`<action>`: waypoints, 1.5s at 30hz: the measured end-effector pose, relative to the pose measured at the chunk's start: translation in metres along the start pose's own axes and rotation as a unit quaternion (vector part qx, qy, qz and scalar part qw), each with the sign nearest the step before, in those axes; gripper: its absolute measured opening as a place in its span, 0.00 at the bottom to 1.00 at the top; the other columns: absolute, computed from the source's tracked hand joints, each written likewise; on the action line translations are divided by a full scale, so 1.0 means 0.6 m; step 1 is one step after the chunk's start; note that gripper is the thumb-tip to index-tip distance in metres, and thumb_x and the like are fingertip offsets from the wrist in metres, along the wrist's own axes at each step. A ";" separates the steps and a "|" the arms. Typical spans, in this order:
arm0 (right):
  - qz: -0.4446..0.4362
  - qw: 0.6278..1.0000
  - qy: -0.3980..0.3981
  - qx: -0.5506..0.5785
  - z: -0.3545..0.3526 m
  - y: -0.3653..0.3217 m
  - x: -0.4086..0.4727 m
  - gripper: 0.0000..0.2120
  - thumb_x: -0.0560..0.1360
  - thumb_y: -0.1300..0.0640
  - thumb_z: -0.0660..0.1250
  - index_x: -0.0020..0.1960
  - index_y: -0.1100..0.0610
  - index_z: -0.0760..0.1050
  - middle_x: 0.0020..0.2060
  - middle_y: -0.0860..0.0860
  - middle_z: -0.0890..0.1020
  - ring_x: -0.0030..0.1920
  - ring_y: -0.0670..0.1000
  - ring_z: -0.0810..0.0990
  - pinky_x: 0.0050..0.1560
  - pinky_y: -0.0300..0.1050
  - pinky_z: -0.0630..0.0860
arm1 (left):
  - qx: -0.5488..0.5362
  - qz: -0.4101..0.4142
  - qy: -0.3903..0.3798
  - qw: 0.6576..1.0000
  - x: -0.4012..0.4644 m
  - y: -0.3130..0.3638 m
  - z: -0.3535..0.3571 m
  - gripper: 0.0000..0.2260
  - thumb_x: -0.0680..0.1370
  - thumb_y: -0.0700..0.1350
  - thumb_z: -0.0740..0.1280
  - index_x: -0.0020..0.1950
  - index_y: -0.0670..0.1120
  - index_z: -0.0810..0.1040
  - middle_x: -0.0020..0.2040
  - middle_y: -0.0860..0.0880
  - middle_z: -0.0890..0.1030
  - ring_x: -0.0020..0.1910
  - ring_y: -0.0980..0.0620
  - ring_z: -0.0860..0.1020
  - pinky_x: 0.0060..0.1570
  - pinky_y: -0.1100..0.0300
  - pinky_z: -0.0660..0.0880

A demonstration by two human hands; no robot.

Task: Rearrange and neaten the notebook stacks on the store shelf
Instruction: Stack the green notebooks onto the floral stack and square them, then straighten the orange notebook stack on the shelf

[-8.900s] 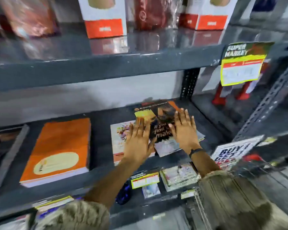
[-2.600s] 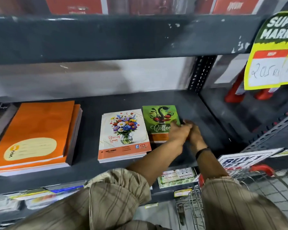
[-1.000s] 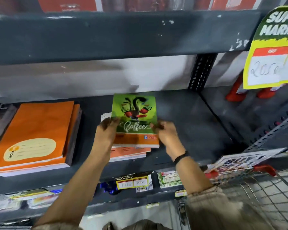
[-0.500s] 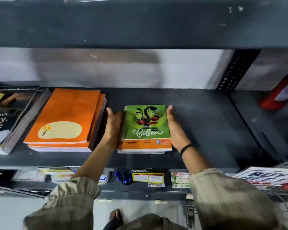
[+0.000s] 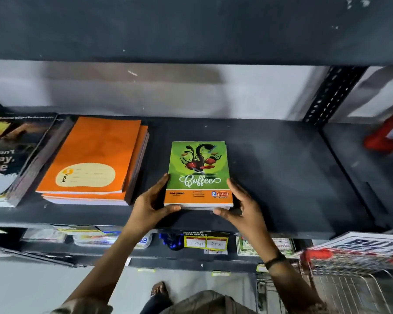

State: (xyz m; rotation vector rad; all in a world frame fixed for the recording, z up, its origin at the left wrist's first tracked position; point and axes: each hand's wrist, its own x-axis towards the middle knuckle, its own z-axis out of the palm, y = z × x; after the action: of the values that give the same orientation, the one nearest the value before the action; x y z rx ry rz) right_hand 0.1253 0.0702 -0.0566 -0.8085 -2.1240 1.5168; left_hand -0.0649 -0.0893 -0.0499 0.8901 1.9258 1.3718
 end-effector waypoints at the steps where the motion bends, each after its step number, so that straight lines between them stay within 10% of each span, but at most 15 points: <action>1: -0.016 1.000 0.022 -0.015 0.004 0.000 0.001 0.38 0.66 0.58 0.76 0.72 0.52 0.62 0.70 0.46 0.65 0.73 0.51 0.67 0.73 0.47 0.65 | -0.002 0.001 0.016 1.000 0.001 0.001 0.003 0.37 0.66 0.38 0.74 0.71 0.51 0.63 0.59 0.60 0.76 0.56 0.63 0.78 0.59 0.65 0.74; 6: -0.057 0.991 0.092 -0.084 0.013 0.003 0.002 0.33 0.65 0.58 0.77 0.68 0.58 0.71 0.66 0.48 0.70 0.68 0.49 0.70 0.65 0.21 0.62 | -0.014 0.009 0.062 0.998 0.005 -0.008 0.006 0.31 0.66 0.37 0.74 0.65 0.53 0.69 0.55 0.62 0.78 0.50 0.71 0.79 0.51 0.76 0.75; 10: -0.072 0.986 0.108 -0.108 0.014 0.000 -0.002 0.31 0.64 0.59 0.77 0.66 0.59 0.74 0.66 0.57 0.75 0.66 0.53 0.73 0.68 0.34 0.67 | 0.016 0.037 0.073 0.997 0.001 -0.005 0.011 0.31 0.64 0.41 0.75 0.64 0.53 0.70 0.66 0.54 0.73 0.62 0.60 0.75 0.56 0.77 0.71; 23: -0.073 0.980 0.137 -0.126 0.018 -0.004 -0.006 0.28 0.63 0.61 0.78 0.63 0.59 0.77 0.60 0.57 0.79 0.61 0.51 0.76 0.63 0.21 0.65 | 0.011 0.063 0.099 0.993 -0.005 -0.009 0.017 0.27 0.66 0.40 0.75 0.62 0.54 0.73 0.65 0.53 0.74 0.62 0.56 0.75 0.56 0.75 0.73; 29: -0.061 0.980 0.137 -0.128 0.018 -0.030 -0.017 0.37 0.64 0.44 0.72 0.70 0.55 0.69 0.69 0.48 0.68 0.71 0.51 0.67 0.70 0.41 0.67 | 0.078 0.119 0.121 0.982 -0.027 0.008 0.013 0.27 0.69 0.39 0.72 0.65 0.52 0.68 0.66 0.56 0.70 0.66 0.54 0.73 0.58 0.78 0.68; 33: -0.169 0.948 0.194 -0.188 0.063 -0.081 -0.014 0.33 0.68 0.41 0.69 0.69 0.55 0.70 0.70 0.48 0.68 0.71 0.50 0.66 0.71 0.40 0.65 | 0.212 0.225 0.190 0.932 -0.056 0.016 -0.041 0.22 0.73 0.44 0.69 0.67 0.45 0.71 0.68 0.49 0.71 0.67 0.52 0.72 0.63 0.62 0.71; 40: -0.118 0.977 0.001 -0.179 0.282 -0.175 0.041 0.35 0.70 0.43 0.69 0.73 0.52 0.64 0.75 0.50 0.63 0.75 0.47 0.61 0.72 0.35 0.58 | 0.394 0.282 0.161 0.860 -0.060 -0.008 -0.235 0.19 0.77 0.45 0.60 0.65 0.40 0.73 0.69 0.43 0.71 0.71 0.42 0.65 0.70 0.40 0.64; 45: -0.077 0.980 0.010 -0.183 0.360 -0.168 0.058 0.32 0.70 0.51 0.72 0.71 0.58 0.68 0.75 0.54 0.62 0.74 0.48 0.63 0.65 0.18 0.50 | 0.301 0.123 0.146 0.934 -0.053 -0.057 -0.368 0.30 0.71 0.46 0.72 0.70 0.45 0.67 0.76 0.40 0.60 0.75 0.46 0.57 0.73 0.48 0.60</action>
State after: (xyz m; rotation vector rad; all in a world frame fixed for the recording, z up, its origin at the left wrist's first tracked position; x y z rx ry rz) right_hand -0.0580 -0.0845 -0.0322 -0.7503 -2.4266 1.0493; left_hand -0.2260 -0.2443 -0.0172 1.3042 2.6116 1.0945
